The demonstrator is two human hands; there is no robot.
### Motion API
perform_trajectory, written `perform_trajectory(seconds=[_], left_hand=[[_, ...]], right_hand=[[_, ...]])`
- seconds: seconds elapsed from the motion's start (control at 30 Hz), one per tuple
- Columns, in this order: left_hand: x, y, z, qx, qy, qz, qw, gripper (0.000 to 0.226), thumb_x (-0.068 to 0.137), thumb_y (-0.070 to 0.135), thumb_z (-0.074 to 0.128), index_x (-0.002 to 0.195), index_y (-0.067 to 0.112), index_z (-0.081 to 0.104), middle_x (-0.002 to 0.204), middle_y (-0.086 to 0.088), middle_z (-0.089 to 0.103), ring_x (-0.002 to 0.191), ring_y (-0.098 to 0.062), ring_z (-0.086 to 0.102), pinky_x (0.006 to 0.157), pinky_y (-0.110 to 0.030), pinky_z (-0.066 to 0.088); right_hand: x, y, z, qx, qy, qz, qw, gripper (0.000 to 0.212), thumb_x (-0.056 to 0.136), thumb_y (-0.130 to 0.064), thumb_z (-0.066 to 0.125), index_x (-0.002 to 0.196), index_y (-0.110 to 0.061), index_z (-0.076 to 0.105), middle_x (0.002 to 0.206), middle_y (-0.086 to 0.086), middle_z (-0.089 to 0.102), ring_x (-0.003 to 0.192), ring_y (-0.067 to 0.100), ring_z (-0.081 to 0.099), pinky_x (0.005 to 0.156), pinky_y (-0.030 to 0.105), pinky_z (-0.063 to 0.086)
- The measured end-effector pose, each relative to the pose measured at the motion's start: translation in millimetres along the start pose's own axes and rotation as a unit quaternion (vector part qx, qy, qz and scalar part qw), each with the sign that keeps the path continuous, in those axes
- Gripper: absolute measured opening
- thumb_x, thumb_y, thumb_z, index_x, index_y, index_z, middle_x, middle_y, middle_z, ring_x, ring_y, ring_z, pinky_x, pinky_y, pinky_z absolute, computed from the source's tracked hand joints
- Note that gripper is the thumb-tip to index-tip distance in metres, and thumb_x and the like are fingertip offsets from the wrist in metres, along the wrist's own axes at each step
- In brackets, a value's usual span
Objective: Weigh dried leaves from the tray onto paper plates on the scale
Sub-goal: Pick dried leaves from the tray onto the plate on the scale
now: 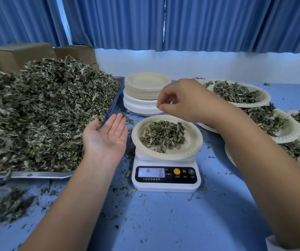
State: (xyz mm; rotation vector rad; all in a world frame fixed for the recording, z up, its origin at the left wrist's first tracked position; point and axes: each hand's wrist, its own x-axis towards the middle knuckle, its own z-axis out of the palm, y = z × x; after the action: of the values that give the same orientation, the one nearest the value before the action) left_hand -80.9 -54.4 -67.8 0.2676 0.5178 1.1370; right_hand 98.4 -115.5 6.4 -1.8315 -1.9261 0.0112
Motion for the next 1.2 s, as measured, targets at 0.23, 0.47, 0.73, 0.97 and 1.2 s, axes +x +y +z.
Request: perform_trajectory(seconds=[0.23,0.47,0.73,0.97,1.2], left_hand=[[0,-1,0,0.004,-0.003,-0.001,1.0,0.049,0.101,0.035,0.033,0.126,-0.003,0.051,0.123,-0.016,0.06,0.124,-0.028,0.051,0.107,-0.039,0.037],[0,-1,0,0.007,-0.005,-0.002,1.0,0.049,0.101,0.035,0.033,0.126,-0.003,0.051,0.124,-0.016,0.06,0.124,-0.028,0.051,0.107,-0.039,0.037],[2,-1,-1,0.006,0.004,-0.002,1.0,0.048,0.101,0.034,0.032,0.124,-0.003,0.052,0.122,-0.017,0.06,0.124,-0.029,0.052,0.106,-0.04,0.037],[1,0,0,-0.01,0.022,-0.014,1.0,0.049,0.103,0.034,0.026,0.117,-0.003,0.055,0.123,-0.017,0.06,0.124,-0.028,0.052,0.107,-0.039,0.036],[7,-7,0,-0.028,0.052,-0.024,0.998,0.047,0.103,0.03,0.023,0.118,-0.002,0.054,0.136,-0.018,0.051,0.132,-0.027,0.044,0.11,-0.037,0.03]], right_hand=[[0,1,-2,-0.011,0.001,-0.001,1.0,0.012,0.085,-0.021,0.062,0.082,-0.03,0.069,0.085,-0.011,0.068,0.081,0.003,0.059,0.073,0.023,0.046],[-2,2,-4,-0.029,-0.063,0.006,0.998,0.01,0.086,-0.023,0.063,0.086,-0.031,0.069,0.088,-0.013,0.067,0.08,0.001,0.058,0.071,0.023,0.047],[-2,-5,3,-0.014,-0.022,-0.011,1.0,0.011,0.087,-0.02,0.062,0.085,-0.029,0.068,0.081,-0.013,0.063,0.068,-0.003,0.052,0.061,0.011,0.038],[2,-21,21,-0.036,-0.005,-0.003,0.999,0.013,0.088,-0.016,0.06,0.089,-0.022,0.071,0.074,-0.018,0.058,0.08,0.008,0.06,0.074,0.026,0.048],[57,-82,61,-0.068,-0.049,-0.109,0.99,0.019,0.087,-0.011,0.059,0.096,-0.016,0.075,0.094,0.001,0.073,0.086,0.015,0.065,0.079,0.027,0.047]])
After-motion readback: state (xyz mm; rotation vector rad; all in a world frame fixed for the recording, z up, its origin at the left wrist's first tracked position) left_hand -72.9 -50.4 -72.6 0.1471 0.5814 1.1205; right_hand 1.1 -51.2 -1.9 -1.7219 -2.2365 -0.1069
